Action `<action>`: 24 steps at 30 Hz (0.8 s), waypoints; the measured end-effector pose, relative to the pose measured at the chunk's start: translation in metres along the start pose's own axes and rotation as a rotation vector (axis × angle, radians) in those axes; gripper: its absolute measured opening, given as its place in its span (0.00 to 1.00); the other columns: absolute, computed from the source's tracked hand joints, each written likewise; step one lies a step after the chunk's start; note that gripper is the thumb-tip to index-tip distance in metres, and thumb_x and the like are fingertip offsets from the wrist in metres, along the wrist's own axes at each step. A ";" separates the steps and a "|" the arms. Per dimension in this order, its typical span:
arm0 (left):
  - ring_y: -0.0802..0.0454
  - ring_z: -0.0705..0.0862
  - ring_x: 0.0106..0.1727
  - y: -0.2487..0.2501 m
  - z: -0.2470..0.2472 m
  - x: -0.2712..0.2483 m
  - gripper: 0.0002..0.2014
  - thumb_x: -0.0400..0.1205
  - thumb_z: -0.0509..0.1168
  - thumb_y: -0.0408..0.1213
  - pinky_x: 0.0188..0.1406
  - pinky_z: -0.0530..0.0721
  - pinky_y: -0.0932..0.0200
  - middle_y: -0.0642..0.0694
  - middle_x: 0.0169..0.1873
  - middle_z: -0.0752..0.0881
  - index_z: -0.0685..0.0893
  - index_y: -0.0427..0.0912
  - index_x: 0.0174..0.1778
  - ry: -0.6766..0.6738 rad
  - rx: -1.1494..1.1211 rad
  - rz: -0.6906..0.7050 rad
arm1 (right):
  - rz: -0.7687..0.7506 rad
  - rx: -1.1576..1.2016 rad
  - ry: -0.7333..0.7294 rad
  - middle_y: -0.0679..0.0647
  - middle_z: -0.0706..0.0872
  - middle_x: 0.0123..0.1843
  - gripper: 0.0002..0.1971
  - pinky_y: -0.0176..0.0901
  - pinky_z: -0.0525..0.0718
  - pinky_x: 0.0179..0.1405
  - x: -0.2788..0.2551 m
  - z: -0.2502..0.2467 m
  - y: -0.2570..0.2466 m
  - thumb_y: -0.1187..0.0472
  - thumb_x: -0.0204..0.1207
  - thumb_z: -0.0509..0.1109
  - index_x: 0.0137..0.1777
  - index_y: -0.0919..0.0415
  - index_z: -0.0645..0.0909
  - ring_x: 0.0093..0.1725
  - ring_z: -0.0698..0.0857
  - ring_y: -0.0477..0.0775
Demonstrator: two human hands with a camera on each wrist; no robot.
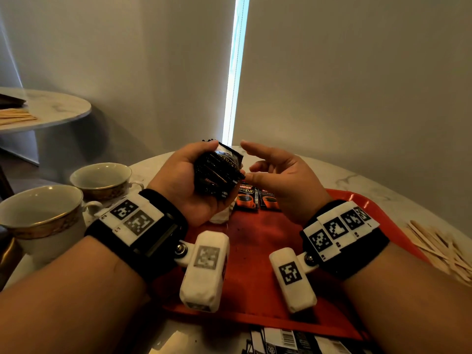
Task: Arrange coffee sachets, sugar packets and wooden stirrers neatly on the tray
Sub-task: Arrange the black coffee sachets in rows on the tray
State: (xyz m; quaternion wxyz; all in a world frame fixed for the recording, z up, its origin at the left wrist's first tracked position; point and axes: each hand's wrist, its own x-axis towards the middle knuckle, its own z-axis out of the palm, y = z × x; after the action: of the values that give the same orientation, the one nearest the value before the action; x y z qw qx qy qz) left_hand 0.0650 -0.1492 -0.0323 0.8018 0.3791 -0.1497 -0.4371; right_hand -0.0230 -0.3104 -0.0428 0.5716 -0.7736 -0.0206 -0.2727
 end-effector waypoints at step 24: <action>0.47 0.87 0.34 -0.001 0.000 0.003 0.17 0.81 0.66 0.49 0.32 0.87 0.58 0.40 0.42 0.87 0.83 0.39 0.56 0.014 -0.015 0.012 | -0.042 0.018 -0.036 0.53 0.87 0.68 0.18 0.45 0.87 0.59 0.003 -0.004 0.010 0.65 0.66 0.82 0.56 0.51 0.92 0.69 0.84 0.50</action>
State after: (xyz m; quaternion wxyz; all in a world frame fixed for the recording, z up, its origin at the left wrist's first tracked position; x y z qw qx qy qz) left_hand 0.0659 -0.1521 -0.0337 0.8084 0.3752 -0.1430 -0.4304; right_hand -0.0186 -0.3180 -0.0496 0.5722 -0.7727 -0.0496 -0.2702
